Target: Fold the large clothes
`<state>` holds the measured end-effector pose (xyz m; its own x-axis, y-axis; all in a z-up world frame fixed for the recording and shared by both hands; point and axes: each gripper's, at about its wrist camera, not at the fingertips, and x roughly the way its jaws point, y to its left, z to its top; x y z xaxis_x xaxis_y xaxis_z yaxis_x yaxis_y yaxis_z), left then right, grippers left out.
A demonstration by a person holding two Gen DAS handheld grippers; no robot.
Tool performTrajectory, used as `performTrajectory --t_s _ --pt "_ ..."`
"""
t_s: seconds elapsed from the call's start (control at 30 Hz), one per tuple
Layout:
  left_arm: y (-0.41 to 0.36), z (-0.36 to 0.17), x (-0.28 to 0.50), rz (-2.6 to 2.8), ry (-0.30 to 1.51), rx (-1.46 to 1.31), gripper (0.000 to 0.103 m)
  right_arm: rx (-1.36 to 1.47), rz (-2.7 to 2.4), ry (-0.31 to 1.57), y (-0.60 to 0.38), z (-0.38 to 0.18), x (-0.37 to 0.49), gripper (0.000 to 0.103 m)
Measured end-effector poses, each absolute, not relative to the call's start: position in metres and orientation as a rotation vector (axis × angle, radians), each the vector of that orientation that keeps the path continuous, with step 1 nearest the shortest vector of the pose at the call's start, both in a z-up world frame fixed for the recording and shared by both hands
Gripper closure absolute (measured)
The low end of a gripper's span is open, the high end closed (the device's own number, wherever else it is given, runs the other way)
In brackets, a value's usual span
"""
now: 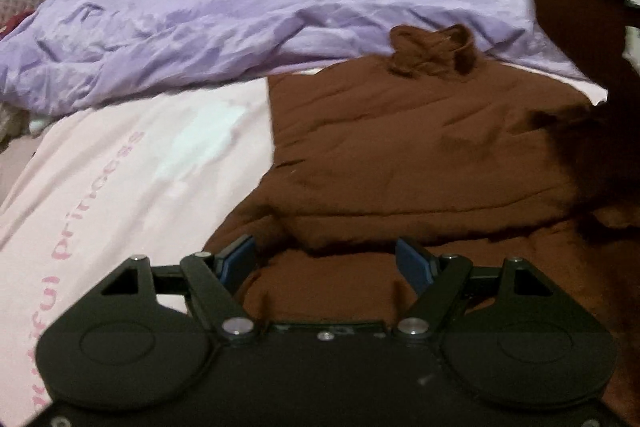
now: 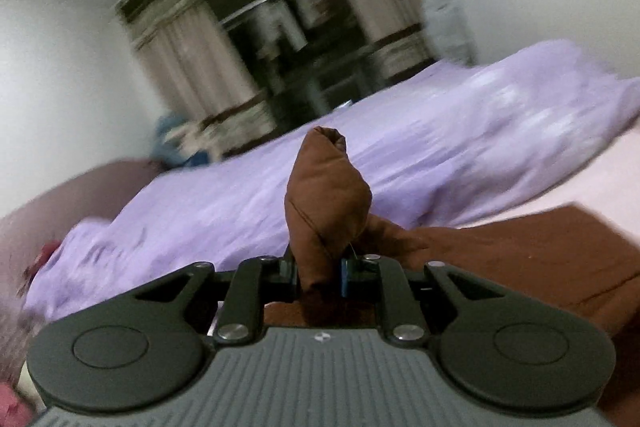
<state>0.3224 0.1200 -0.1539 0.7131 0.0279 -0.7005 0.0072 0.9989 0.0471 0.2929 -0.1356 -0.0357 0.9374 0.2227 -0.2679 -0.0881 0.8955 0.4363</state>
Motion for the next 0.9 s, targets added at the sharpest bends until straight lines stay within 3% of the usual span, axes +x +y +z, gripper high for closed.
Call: performTrajectory --t_s 0.27,0.47,0.53,0.6,0.7,0.9 --pt "0.150 -0.183 0.317 0.079 0.851 0.053 0.025 0.361 0.292 0.502 -0.037 -0.097 0.306 0.080" --pt "0.169 -0.196 0.313 0.103 0.884 -0.023 0.022 0.425 0.322 0.643 -0.037 -0.141 0.314 0.054" --pt "0.167 -0.198 0.313 0.109 0.879 -0.025 0.021 0.435 0.358 0.645 -0.043 -0.135 0.309 0.027" --pt "0.161 -0.201 0.309 0.113 0.856 0.000 0.018 0.417 0.387 0.649 -0.040 -0.123 0.305 0.016" --pt "0.161 -0.208 0.299 0.119 0.793 -0.001 0.016 0.306 0.401 0.590 -0.038 -0.100 0.286 0.010" --pt "0.155 -0.183 0.272 0.101 0.774 0.070 0.018 0.072 0.340 0.478 -0.060 -0.054 0.224 0.010"
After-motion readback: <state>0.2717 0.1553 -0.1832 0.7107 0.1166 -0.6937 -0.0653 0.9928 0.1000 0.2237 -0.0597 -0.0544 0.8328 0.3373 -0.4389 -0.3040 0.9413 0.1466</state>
